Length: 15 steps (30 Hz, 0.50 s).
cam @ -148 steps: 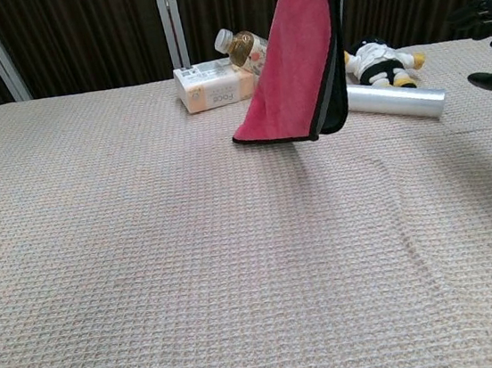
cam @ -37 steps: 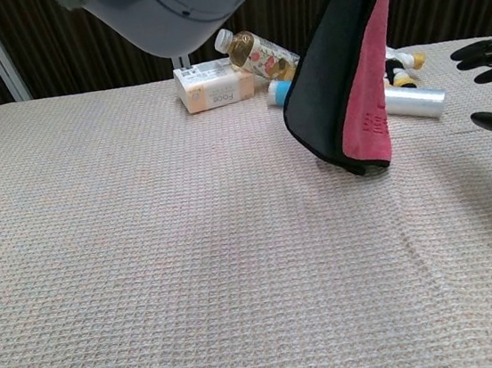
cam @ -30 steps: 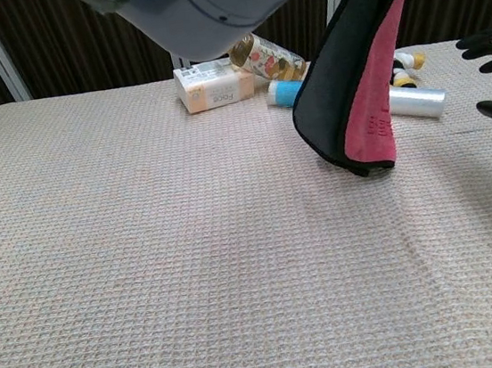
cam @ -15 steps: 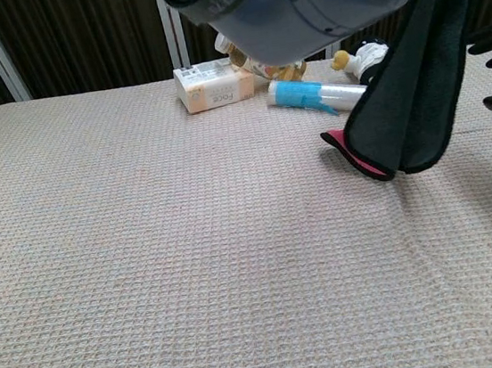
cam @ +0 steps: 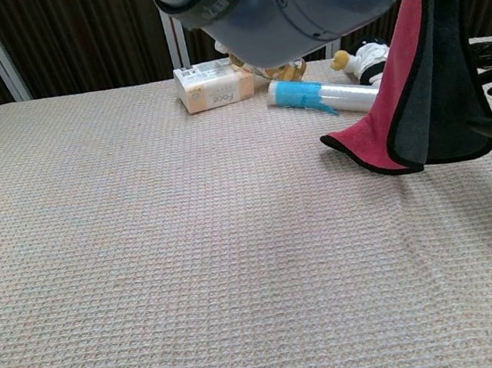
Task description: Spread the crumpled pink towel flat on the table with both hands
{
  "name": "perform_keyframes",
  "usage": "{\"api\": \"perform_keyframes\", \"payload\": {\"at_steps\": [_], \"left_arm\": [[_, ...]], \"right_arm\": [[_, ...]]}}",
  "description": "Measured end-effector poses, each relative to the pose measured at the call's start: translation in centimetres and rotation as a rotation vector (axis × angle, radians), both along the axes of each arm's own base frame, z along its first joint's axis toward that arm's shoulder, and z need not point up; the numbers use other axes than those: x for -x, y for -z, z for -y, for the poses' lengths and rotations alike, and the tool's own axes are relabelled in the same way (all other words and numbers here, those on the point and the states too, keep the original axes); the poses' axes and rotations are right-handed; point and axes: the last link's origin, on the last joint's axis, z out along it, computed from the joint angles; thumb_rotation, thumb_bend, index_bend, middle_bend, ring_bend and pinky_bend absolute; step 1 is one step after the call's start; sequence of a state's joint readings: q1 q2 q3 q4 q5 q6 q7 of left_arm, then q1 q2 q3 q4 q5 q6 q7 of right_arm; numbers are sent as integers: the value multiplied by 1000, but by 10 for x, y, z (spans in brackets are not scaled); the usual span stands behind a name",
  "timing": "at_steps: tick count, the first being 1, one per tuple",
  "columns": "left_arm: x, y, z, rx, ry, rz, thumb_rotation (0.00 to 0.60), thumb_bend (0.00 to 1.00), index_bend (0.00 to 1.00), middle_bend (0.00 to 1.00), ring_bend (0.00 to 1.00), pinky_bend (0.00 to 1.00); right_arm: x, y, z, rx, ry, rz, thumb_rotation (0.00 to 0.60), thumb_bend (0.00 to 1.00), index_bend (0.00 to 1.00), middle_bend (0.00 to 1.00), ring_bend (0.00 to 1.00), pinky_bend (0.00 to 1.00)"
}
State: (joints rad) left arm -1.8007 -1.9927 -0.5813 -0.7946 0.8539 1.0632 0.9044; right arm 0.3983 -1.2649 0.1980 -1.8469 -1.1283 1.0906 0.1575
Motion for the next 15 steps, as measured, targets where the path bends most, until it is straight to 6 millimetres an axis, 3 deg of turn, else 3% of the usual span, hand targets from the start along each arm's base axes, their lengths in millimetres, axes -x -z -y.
{"api": "perform_keyframes", "payload": {"at_steps": [8,15], "left_arm": [[4,-5,2,5,21,6,600,479,683,173,0,0],[8,-10,1,2,28,6,600,479,683,173,0,0]], "right_arm": [[7,13,10,-17,54,-2,600,407,9,0,0,0],[11,21,19,-3,88,8,600,407,325,0,0,0]]}}
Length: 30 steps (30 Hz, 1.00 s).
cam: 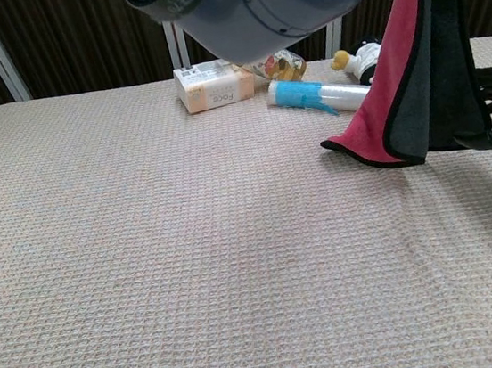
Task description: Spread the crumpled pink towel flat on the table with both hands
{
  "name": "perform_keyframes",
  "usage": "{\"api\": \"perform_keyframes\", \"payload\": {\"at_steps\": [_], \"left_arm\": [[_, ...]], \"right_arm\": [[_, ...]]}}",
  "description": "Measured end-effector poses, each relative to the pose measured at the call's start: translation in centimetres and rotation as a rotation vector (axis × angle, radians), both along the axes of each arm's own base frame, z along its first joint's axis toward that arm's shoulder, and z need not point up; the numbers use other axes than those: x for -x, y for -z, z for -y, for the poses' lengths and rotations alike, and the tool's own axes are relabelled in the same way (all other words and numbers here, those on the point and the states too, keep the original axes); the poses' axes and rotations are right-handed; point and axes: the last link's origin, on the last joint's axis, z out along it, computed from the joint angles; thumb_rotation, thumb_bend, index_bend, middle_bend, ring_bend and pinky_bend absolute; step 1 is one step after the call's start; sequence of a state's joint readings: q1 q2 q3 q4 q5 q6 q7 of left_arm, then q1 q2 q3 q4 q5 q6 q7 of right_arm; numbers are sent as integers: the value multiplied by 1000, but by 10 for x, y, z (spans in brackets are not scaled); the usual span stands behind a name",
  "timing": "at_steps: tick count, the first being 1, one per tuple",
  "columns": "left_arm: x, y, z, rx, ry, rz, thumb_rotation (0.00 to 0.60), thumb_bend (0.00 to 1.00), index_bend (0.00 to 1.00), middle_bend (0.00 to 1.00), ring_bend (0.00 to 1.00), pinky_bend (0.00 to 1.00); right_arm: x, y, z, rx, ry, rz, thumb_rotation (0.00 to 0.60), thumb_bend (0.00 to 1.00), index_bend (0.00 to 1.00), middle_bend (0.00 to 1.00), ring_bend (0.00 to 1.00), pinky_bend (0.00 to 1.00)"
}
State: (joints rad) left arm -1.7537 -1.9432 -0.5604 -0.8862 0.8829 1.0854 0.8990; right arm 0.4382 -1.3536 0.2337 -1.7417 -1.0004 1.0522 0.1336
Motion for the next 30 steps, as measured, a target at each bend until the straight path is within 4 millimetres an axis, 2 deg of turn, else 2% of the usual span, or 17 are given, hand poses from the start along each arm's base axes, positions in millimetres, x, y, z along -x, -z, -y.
{"api": "perform_keyframes", "payload": {"at_steps": [3,14,23,30], "left_arm": [[2,-1,-1,-1,0,-2,600,479,683,173,0,0],[7,-3,-1,3,1,-11,600,479,683,171,0,0],[10,-5,-1,6,2,-6,600,479,683,171,0,0],[18,-11,-4,7,-1,9,600,479,683,171,0,0]], "right_arm": [[2,2,2,14,11,6,600,407,391,0,0,0],[5,3,9,51,32,20,600,409,471,34,0,0],[7,3,8,51,42,19,600,486,591,80,0,0],[7,2,6,54,44,14,600,517,606,85,0,0]]}}
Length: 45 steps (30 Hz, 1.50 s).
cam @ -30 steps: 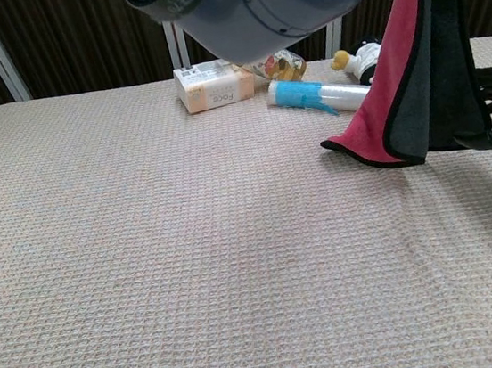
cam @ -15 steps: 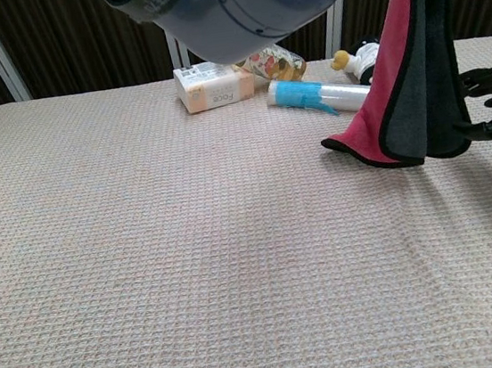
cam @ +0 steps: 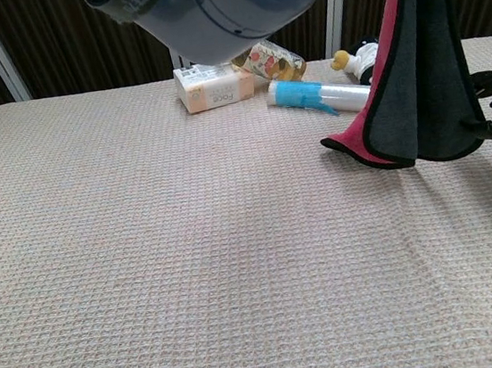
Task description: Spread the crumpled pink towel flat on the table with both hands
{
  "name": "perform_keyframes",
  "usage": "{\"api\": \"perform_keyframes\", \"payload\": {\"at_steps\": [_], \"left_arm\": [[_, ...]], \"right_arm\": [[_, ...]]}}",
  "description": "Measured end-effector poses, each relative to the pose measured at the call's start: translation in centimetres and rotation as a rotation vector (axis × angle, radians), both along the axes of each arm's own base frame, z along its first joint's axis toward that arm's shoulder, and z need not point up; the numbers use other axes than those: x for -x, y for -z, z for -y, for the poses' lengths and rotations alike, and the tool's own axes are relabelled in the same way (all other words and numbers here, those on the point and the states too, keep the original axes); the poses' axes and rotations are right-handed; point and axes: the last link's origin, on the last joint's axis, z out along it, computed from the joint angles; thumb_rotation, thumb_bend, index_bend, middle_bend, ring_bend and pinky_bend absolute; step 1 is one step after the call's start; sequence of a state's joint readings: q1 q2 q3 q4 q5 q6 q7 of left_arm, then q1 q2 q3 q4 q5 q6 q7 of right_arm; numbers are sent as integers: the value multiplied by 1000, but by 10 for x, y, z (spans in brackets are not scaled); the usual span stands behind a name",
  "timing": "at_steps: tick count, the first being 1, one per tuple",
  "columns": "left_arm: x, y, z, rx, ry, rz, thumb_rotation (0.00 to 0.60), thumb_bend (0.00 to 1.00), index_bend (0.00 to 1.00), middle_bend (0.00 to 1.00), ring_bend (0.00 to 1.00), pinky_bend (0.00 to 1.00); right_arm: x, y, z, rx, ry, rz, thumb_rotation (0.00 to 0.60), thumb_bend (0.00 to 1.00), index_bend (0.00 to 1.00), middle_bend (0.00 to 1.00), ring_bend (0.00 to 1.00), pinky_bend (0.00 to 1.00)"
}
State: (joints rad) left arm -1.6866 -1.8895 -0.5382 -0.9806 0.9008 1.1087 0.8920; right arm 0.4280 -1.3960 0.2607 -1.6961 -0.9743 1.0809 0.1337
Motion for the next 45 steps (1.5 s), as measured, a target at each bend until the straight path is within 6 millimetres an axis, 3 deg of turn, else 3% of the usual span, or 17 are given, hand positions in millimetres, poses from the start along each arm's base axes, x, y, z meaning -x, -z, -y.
{"api": "perform_keyframes", "payload": {"at_steps": [8,15,22,30,37,45], "left_arm": [[22,-16,-10,-12,-27,21,600,479,683,170,0,0],[59,-38,-23,-15,-62,34,600,479,684,175,0,0],[104,-62,-36,-2,-94,49,600,479,685,175,0,0],[145,-83,-48,41,-147,121,600,479,688,176,0,0],[173,-102,-52,49,-169,148,600,479,689,177,0,0],[195,-108,-56,56,-209,173,600,479,689,177,0,0]], "right_arm": [[-8,-3,2,12,-20,2,600,517,606,86,0,0],[-25,-17,16,63,-57,-5,600,517,606,86,0,0],[-50,-32,35,113,-104,-21,600,517,606,87,0,0],[-93,-34,59,146,-188,-90,600,517,609,91,0,0],[-131,-35,88,222,-227,-134,600,517,627,100,0,0],[-151,-46,121,306,-204,-157,600,517,627,104,0,0]]}}
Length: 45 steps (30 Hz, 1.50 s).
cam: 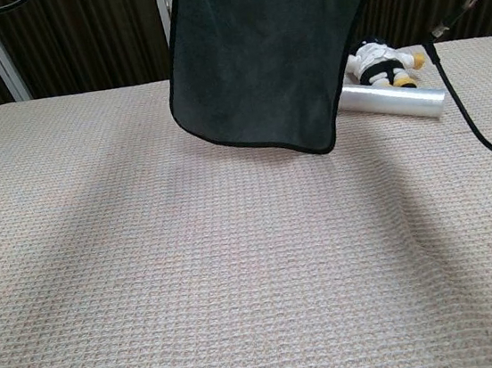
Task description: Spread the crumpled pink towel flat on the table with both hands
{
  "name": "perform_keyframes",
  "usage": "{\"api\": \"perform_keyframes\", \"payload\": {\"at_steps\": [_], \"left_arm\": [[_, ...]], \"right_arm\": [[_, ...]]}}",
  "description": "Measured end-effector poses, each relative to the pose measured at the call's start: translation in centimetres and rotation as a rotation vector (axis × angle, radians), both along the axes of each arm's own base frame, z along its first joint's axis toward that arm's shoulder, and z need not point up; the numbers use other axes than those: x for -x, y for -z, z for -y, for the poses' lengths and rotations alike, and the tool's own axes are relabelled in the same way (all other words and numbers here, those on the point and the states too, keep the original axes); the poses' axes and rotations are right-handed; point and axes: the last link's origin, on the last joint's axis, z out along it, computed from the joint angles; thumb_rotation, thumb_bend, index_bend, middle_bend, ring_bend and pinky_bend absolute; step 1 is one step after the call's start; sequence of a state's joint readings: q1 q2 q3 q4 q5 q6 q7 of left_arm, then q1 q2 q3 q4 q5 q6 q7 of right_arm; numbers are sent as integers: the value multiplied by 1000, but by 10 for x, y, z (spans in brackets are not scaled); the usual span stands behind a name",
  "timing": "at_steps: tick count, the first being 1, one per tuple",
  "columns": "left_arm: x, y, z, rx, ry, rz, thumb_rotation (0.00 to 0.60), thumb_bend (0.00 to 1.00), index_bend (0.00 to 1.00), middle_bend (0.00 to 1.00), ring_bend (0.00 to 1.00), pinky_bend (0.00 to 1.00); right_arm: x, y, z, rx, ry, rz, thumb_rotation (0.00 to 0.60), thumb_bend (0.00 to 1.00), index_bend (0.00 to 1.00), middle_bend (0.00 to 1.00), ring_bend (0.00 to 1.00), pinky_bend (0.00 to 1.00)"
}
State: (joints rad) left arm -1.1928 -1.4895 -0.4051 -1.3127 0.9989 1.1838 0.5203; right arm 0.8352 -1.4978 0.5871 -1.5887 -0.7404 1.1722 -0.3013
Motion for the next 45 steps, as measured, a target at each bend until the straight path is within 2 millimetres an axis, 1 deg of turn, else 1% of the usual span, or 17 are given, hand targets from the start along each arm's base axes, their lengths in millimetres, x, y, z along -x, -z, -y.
{"api": "perform_keyframes", "payload": {"at_steps": [9,13,18,21,24,28,32,38,41,45], "left_arm": [[10,-11,-7,-24,-21,19,600,479,690,180,0,0],[11,-10,-8,-20,-30,44,600,479,690,181,0,0],[13,-5,-6,-11,-36,79,600,479,690,184,0,0],[17,0,-1,2,-38,108,600,479,690,185,0,0],[26,7,7,29,-44,139,600,479,691,185,0,0],[43,19,21,75,-53,166,600,479,692,186,0,0],[66,34,43,134,-63,179,600,481,696,186,0,0],[101,60,84,225,-65,173,600,482,696,185,0,0],[116,73,105,269,-70,180,600,483,696,186,0,0],[129,84,126,307,-80,200,600,483,697,186,0,0]], "right_arm": [[1,-16,27,63,42,-11,600,517,627,110,0,0],[-2,-24,38,88,33,-16,600,517,627,110,0,0],[-7,-28,41,105,-3,-29,600,516,627,115,0,0],[-2,-28,37,108,-18,-49,600,516,627,115,0,0],[11,-24,29,97,-16,-60,600,516,627,115,0,0],[30,-15,9,71,-22,-76,600,517,627,115,0,0],[48,-6,-13,29,-30,-100,600,517,627,115,0,0],[72,12,-49,-41,-52,-126,600,517,627,115,0,0],[83,22,-67,-78,-59,-140,600,517,627,115,0,0],[97,37,-89,-127,-60,-157,600,517,627,115,0,0]]}}
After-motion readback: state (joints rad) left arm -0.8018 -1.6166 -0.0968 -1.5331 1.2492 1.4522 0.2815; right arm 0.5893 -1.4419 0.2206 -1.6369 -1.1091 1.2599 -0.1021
